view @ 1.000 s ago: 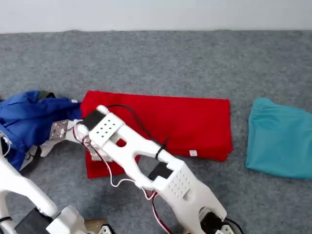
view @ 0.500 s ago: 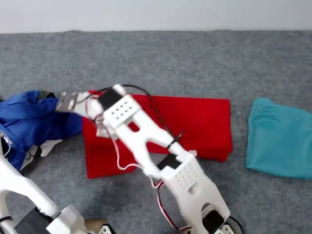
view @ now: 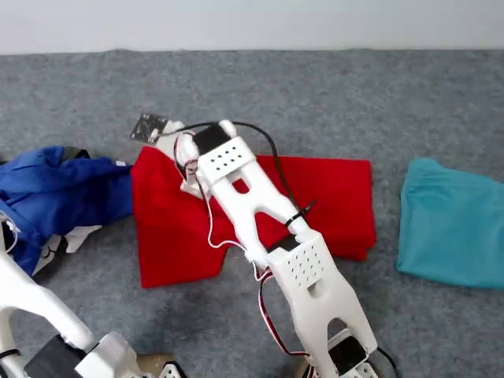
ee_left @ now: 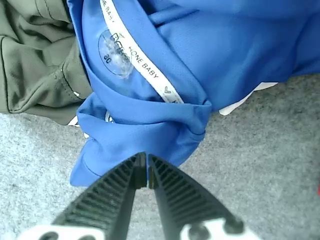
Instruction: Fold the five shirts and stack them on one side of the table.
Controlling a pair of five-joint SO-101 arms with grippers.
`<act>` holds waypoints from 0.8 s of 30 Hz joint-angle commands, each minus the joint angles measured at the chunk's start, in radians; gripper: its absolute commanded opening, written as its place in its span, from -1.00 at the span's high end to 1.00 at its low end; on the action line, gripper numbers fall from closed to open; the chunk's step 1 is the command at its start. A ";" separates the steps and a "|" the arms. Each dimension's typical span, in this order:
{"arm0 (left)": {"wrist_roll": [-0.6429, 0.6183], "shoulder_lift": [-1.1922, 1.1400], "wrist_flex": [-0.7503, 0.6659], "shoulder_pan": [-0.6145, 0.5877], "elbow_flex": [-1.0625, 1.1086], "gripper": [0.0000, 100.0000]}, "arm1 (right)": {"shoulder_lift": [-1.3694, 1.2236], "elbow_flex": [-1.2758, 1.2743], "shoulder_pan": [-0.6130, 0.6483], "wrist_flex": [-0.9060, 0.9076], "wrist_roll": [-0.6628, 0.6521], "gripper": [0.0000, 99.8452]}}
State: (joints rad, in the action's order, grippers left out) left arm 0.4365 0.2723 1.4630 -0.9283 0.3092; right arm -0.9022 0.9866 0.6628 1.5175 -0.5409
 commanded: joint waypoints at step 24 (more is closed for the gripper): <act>-0.008 0.046 -0.017 0.005 -0.007 0.97 | 0.002 -0.058 0.147 0.173 -0.009 0.98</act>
State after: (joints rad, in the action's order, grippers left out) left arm 0.4365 0.2723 1.4630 -0.9283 0.3092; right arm -0.9053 0.9175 0.8792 1.7323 -0.5424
